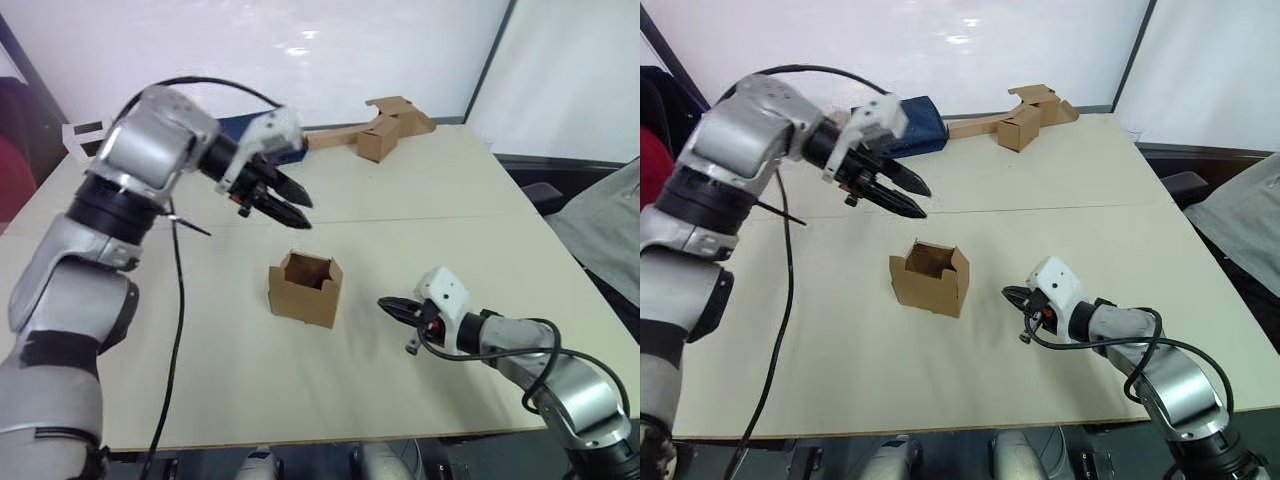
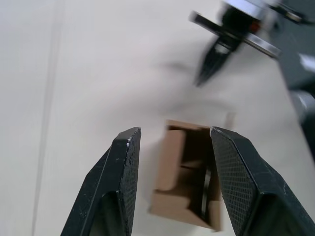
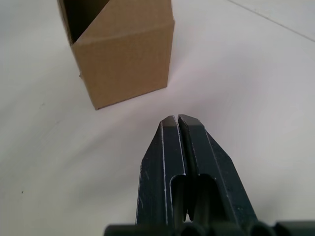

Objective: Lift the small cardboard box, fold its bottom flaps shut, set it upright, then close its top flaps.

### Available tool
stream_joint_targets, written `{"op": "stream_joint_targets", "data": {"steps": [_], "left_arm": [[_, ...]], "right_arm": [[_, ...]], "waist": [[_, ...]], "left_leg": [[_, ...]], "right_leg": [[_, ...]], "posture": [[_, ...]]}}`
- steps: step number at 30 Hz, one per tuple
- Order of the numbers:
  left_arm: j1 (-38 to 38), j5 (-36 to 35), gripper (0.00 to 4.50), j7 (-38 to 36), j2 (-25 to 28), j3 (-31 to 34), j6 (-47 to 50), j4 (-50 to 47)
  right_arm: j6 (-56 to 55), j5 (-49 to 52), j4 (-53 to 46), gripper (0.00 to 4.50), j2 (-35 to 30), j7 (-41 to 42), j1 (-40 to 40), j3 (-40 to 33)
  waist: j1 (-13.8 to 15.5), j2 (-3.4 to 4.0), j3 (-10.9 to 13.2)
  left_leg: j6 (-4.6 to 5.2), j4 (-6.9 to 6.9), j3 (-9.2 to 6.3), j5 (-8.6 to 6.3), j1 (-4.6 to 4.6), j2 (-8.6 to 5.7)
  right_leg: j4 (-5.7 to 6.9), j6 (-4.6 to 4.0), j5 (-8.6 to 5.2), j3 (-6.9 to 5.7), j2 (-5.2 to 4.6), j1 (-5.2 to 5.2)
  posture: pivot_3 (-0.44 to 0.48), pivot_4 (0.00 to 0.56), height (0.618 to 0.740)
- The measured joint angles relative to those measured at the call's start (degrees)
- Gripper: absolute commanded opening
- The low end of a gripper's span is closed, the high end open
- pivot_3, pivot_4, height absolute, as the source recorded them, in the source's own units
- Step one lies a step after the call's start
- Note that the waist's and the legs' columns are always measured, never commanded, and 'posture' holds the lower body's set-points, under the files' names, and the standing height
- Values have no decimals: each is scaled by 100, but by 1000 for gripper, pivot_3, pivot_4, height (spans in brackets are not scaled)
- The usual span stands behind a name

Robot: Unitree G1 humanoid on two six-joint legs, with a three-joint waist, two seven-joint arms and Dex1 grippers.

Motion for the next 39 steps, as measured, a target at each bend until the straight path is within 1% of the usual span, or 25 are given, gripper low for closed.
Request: {"op": "stream_joint_targets", "data": {"steps": [1,2,3,4,5,8,9,10,11,12,13,15,17,19,23,27,32,36,39], "left_arm": [[123,13,918,104,21,61,-28,-2],[469,78,450,413,88,225,-54,-43],[908,107,102,784,145,471,-23,-147],[1326,93,46,1102,163,764,95,-268],[1527,74,46,1254,157,904,164,-332],[2521,-129,46,1937,80,1701,191,-1019],[2767,-169,46,2070,29,1858,184,-1197],[3028,-180,46,2214,-14,1991,183,-1395],[3462,-189,46,2445,-144,2095,172,-1631],[3706,-185,46,2561,-228,2108,154,-1736],[4063,-201,46,2772,-434,2191,146,-1863],[4459,-281,46,3069,-815,2235,143,-1989],[4721,-285,46,3367,-1117,2302,-84,-2172],[4954,-284,46,3557,-1303,2305,-261,-2453],[5148,-294,46,3752,-1560,2282,-325,-2528],[5212,-346,46,3625,-1561,2147,-277,-2588],[5376,-435,46,3339,-1423,1936,-79,-2705],[5574,-573,46,3085,-1367,1715,32,-3129],[5661,-617,46,2974,-1351,1533,58,-3225]], "right_arm": [[0,-3,17,0,4,10,1,2],[1,-30,76,0,21,31,-21,26],[-1,-43,106,0,43,58,-36,35],[0,-48,163,0,48,87,-61,50],[4,-50,191,0,52,98,-71,54],[153,-48,303,0,88,193,-235,203],[172,-49,326,0,112,205,-257,235],[188,-61,389,0,150,211,-315,288],[199,-111,481,0,212,215,-383,350],[200,-168,552,0,232,216,-435,419],[198,-233,651,0,261,219,-494,490],[196,-312,829,0,303,220,-550,570],[74,-409,989,0,321,288,-566,632],[-108,-500,1198,0,337,341,-574,662],[-297,-614,1431,0,400,396,-644,657],[-301,-609,1393,0,535,482,-744,690],[-361,-720,1355,0,516,711,-680,909],[-374,-762,1355,0,478,743,-671,863],[-430,-837,1334,0,352,776,-601,812]], "waist": [[2,0,0],[8,-3,2],[10,-3,2],[15,-5,3],[28,-8,4],[89,-10,3],[94,-10,2],[105,-9,1],[116,-5,-2],[130,-5,-2],[156,-4,-3],[209,-11,-1],[231,-14,-2],[227,-13,-3],[187,-11,-4],[160,-10,-4],[161,-10,-5],[171,-9,-5],[176,-6,-7]], "left_leg": [[0,0,0,0,0,0],[-1,2,-4,0,-6,1],[-1,5,-2,0,-7,1],[-1,8,-4,0,-14,1],[-1,10,-4,1,-16,0],[-2,18,-5,1,-18,-1],[-2,17,-3,1,-14,-1],[-2,17,-3,1,-13,-1],[-2,17,-2,1,-8,-1],[-2,17,-2,1,-8,-1],[-2,18,-3,1,-8,-1],[-3,24,-6,1,-14,-1],[-3,27,-4,1,-14,-4],[-2,24,-2,1,-12,-4],[-2,22,-2,1,-8,-3],[-2,19,-2,1,-7,-3],[-2,19,-2,1,-6,-3],[-2,18,-2,1,-6,-3],[-2,18,-3,1,-2,-3]], "right_leg": [[0,0,0,1,0,0],[4,0,0,-3,1,-5],[8,0,0,-1,-1,-6],[5,0,0,-2,-1,-10],[5,0,0,-4,-4,-10],[5,1,1,-8,-10,-6],[4,1,1,-6,-11,-4],[5,1,1,-7,-11,-2],[6,1,1,-6,-11,2],[6,0,2,-6,-8,1],[6,0,2,-7,-8,2],[7,0,2,-12,-11,2],[4,1,3,-11,-15,4],[3,1,3,-10,-15,4],[8,0,3,-10,-11,4],[7,0,3,-10,-11,4],[7,0,3,-10,-11,5],[3,1,3,-10,-13,9],[4,1,3,-10,-12,12]], "posture": [[0,150,740],[0,150,740],[0,150,740],[0,150,740],[0,150,740],[0,150,740],[0,150,740],[0,150,740],[0,150,740],[0,150,740],[0,150,740],[0,150,740],[0,150,740],[0,150,740],[0,150,740],[0,150,740],[0,150,740],[0,150,740],[0,150,740]]}}
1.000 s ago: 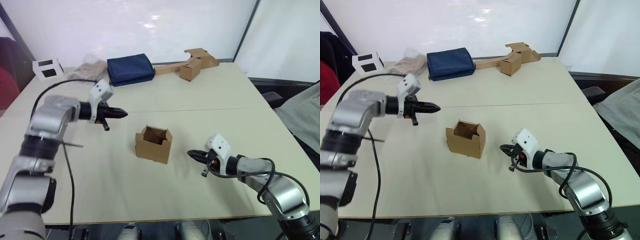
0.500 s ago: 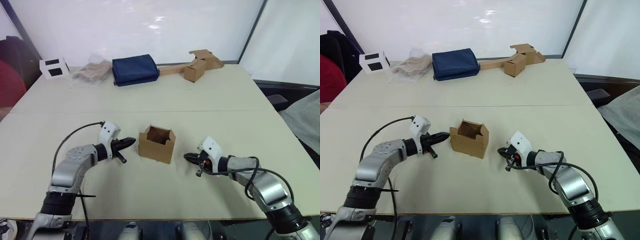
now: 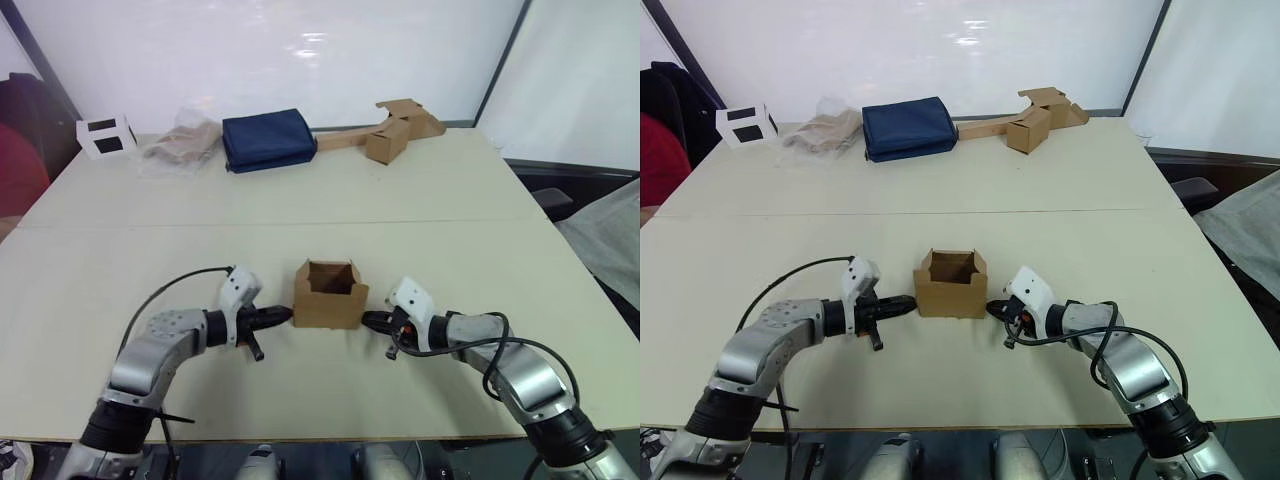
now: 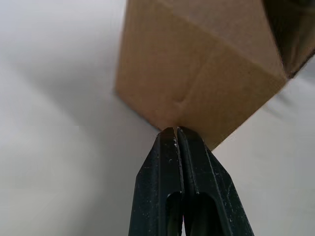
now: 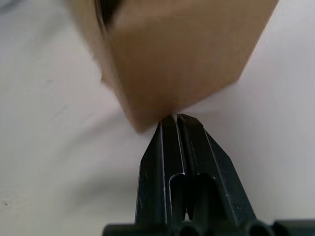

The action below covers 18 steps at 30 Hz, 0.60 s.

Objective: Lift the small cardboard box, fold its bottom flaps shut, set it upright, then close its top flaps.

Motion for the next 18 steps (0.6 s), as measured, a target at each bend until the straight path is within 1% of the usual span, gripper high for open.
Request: {"op": "stream_joint_targets", "data": {"steps": [12,15,18], "left_arm": [[-115,6,46,-47,38,-136,-78,194],[-155,-387,46,-272,125,99,170,244],[-399,-546,46,-410,308,354,245,539]], "right_arm": [[-31,-46,-169,0,-117,176,209,-116],[-62,-64,-167,0,-147,245,222,-120],[-215,-83,-57,0,-342,411,224,-191]], "waist": [[-9,1,-1],[-14,1,-1],[7,1,-1]], "left_leg": [[0,-1,0,0,4,0],[1,-2,0,0,5,1],[0,0,-1,0,5,0]], "right_leg": [[-1,0,0,0,1,4],[-1,0,0,0,2,3],[-2,0,0,-2,1,7]], "posture": [[0,150,740],[0,150,740],[0,150,740]]}}
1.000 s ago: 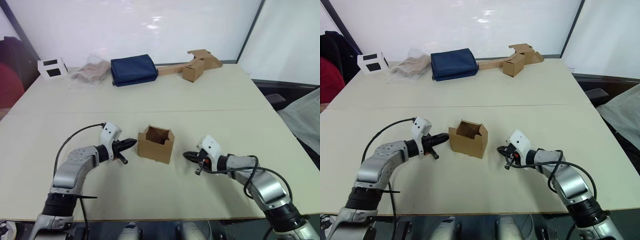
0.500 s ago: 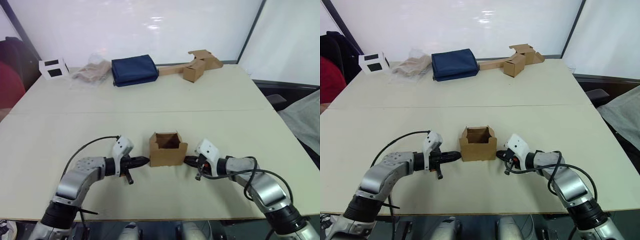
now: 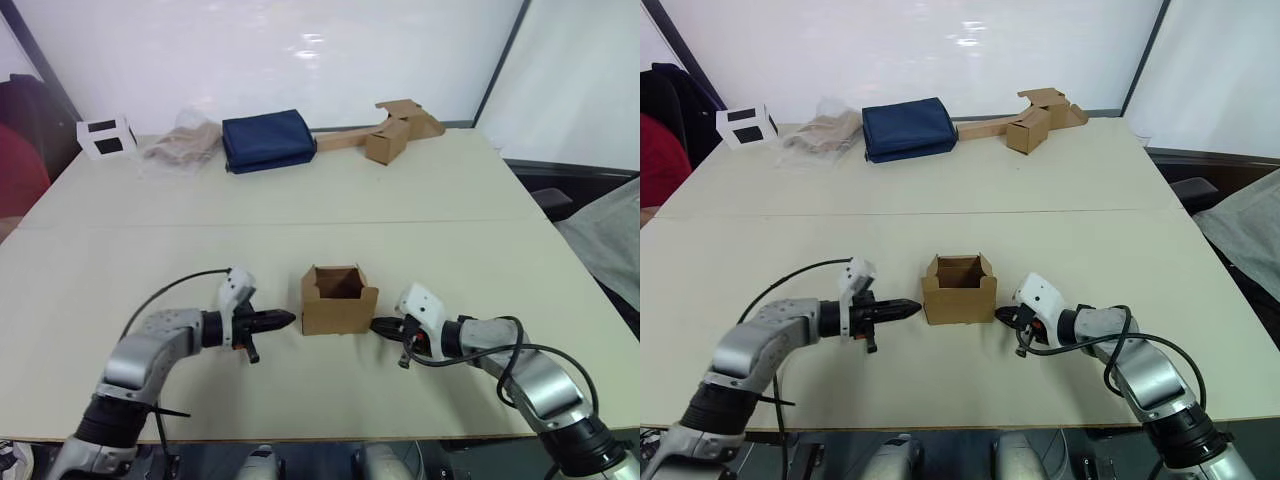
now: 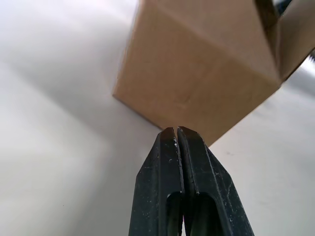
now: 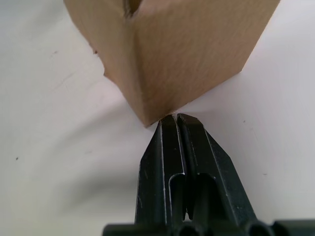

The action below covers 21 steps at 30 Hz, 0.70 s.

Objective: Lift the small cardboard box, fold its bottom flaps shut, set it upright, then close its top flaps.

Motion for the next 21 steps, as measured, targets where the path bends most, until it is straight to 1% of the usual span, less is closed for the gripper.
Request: {"op": "stream_joint_targets", "data": {"steps": [4,6,10,12,16,21], "left_arm": [[-486,-12,46,-176,240,311,-10,483],[-699,-11,46,-353,351,307,-38,503],[-1225,-12,46,-544,277,180,-41,479],[-1340,-10,46,-585,269,96,-21,468],[-1480,20,46,-658,266,-161,138,524],[-1594,12,46,-684,113,-304,261,469]], "right_arm": [[28,223,444,0,-152,203,-180,-468],[306,575,581,0,-149,299,-460,-862],[802,1253,593,0,-47,440,-1153,-1326],[935,1412,587,0,8,460,-1303,-1341],[1097,1544,580,0,197,408,-1346,-1314],[1159,1609,415,0,397,339,-1357,-1084]], "waist": [[-3,0,0],[-21,0,1],[-31,0,1],[-30,0,1],[-28,0,1],[-28,0,1]], "left_leg": [[0,0,1,0,0,-1],[0,-5,1,0,0,-1],[0,-7,1,0,2,1],[0,-9,1,0,2,1],[0,-6,1,0,0,1],[0,-6,1,0,-1,1]], "right_leg": [[-5,0,0,0,-1,1],[-6,0,0,0,0,0],[-6,0,0,1,2,0],[-9,0,0,1,2,0],[-6,0,0,1,2,-2],[-7,0,0,1,1,-2]], "posture": [[0,150,740],[0,150,740],[0,150,740],[0,150,740],[0,150,740],[0,150,740]]}}
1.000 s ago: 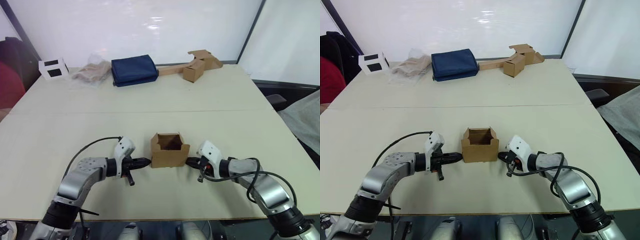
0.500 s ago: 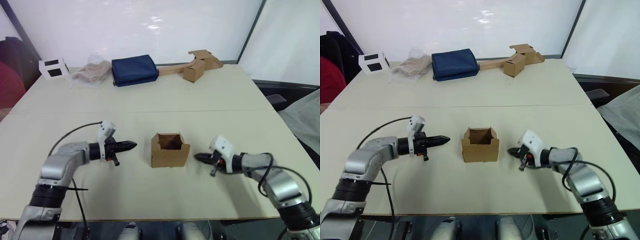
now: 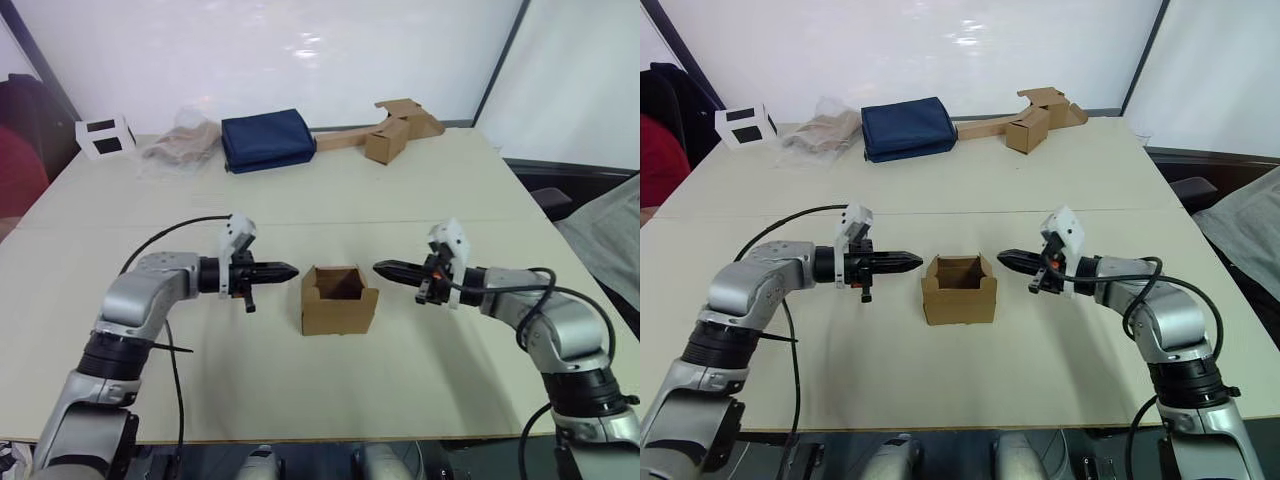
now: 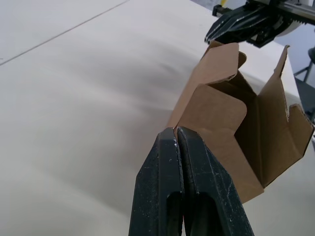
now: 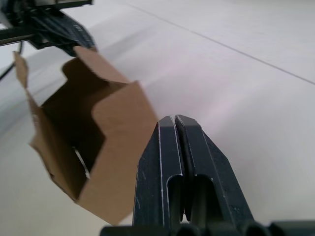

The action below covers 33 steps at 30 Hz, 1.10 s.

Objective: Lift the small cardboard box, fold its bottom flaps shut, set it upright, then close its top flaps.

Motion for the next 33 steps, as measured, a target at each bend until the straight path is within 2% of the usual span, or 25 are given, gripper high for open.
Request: {"op": "stream_joint_targets", "data": {"steps": [16,25,33], "left_arm": [[-7,305,46,32,-254,-488,-227,-84],[-36,385,46,55,-349,-514,-340,8],[-35,281,46,93,-337,-426,-272,13]], "right_arm": [[85,-60,-329,0,17,116,13,421],[-280,-534,-121,0,-29,234,-88,833],[-384,-555,60,0,6,308,-204,785]], "waist": [[-4,0,0],[0,0,0],[-1,0,0]], "left_leg": [[0,0,0,0,0,0],[0,0,-1,0,0,0],[0,1,-1,0,0,0]], "right_leg": [[1,0,0,0,2,-2],[0,0,0,0,1,-1],[1,0,0,0,1,-1]], "posture": [[0,150,740],[0,150,740],[0,150,740]]}}
